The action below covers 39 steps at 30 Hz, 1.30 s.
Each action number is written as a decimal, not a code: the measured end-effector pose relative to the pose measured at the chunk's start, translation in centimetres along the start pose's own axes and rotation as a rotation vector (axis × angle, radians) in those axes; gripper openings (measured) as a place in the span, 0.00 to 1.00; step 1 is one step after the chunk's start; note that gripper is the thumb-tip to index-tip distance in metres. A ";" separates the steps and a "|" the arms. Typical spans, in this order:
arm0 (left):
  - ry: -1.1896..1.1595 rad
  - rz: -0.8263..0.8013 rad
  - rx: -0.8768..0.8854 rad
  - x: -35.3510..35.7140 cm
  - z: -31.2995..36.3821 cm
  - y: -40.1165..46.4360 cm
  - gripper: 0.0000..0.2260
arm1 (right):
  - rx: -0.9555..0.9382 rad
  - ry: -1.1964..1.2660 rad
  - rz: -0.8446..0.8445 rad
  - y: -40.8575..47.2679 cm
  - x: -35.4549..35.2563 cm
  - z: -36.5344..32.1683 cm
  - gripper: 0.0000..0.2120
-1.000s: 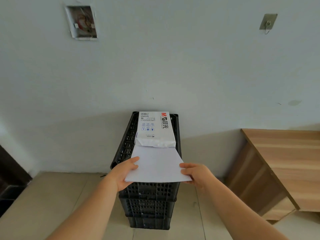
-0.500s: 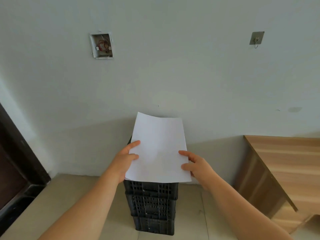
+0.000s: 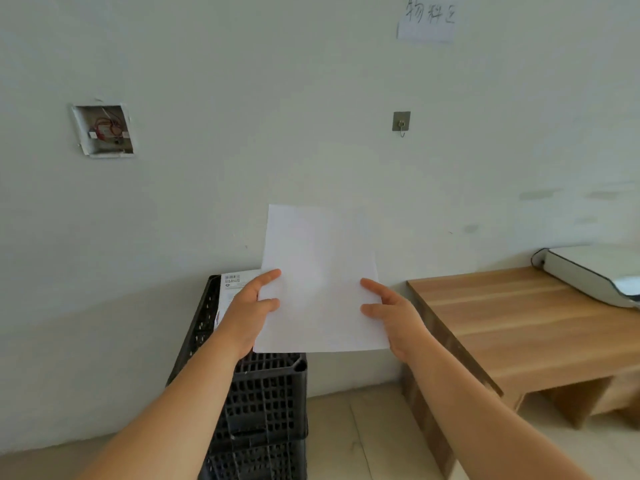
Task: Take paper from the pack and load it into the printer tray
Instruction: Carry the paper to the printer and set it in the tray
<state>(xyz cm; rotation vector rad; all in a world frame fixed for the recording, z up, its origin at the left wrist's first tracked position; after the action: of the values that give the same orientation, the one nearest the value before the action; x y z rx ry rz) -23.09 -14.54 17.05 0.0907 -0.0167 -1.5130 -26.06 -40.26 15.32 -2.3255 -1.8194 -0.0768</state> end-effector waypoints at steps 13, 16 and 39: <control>0.039 -0.249 0.146 13.2 0.7 1.7 0.24 | -0.132 0.030 0.387 -2.4 -10.9 -3.4 0.22; 0.052 -0.296 0.182 17.8 0.9 1.2 0.26 | -0.132 0.068 0.455 -2.6 -14.9 -3.6 0.23; 0.044 -0.548 0.338 59.7 5.8 0.7 0.25 | -0.231 0.118 0.800 1.6 -52.0 -10.7 0.18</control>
<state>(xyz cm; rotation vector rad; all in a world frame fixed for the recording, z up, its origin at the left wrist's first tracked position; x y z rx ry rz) -19.34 -74.36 20.13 0.4281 -0.2283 -2.0440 -36.54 -92.33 17.57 -2.9447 -0.7559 -0.3082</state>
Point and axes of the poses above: each hand's wrist, its own y-axis towards the middle knuckle, its own x-axis out of the palm, z = x × y, the point moved 6 cm from there along y, towards the middle knuckle, and after that the axes turned 9 degrees about z, right-handed, at the moved point
